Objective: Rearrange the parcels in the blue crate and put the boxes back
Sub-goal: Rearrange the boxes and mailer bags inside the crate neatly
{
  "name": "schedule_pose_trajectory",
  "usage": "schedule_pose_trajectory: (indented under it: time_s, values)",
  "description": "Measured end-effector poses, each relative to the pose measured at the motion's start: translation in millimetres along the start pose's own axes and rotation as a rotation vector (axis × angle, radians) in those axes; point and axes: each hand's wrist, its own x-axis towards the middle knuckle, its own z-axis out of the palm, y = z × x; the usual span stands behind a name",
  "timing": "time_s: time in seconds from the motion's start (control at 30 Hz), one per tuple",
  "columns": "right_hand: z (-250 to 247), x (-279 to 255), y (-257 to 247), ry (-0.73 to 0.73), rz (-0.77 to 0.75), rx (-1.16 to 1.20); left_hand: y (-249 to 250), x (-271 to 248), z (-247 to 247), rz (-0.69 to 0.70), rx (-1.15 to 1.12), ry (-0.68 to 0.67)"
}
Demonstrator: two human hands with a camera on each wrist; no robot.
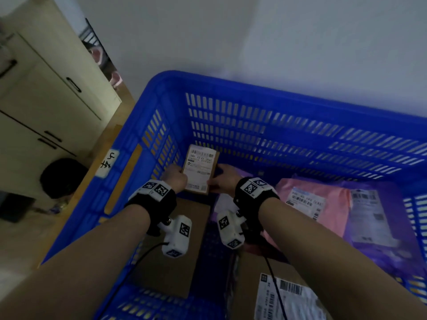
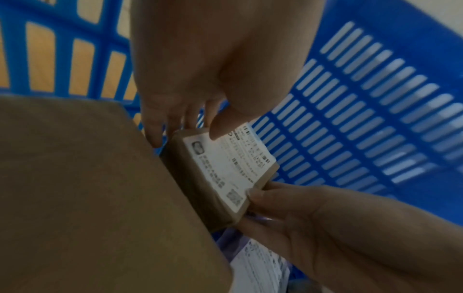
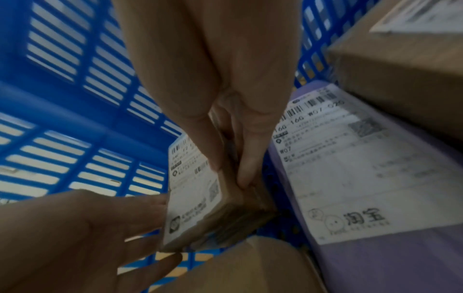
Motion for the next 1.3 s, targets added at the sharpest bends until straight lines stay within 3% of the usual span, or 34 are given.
schedule_pose_trajectory:
  time_s: [0.27, 0.57, 0.97, 1.13, 1.3]
  values:
    - [-2.4, 11.1, -3.3, -0.012, 0.058, 0.035, -2.2, 13.3, 1.1, -0.029, -0.086, -0.068]
    - [-7.4, 6.3, -4.5, -0.008, 0.039, -0.043, 4.2, -12.0, -9.3, -0.009, -0.05, -0.121]
    - [5.6, -67.0, 13.4, -0.099, 0.094, -0.214, -0.7, -88.9, -38.6, 0.045, 0.28, -0.172]
    - [22.8, -78.9, 27.7, -0.062, 0.057, -0.359, -16.4, -101.4, -32.4, 0.032, 0.431, -0.211]
    - [32.6, -79.3, 41.1, -0.126, 0.159, -0.192, -23.5, -108.2, -35.4, -0.011, 0.555, -0.191]
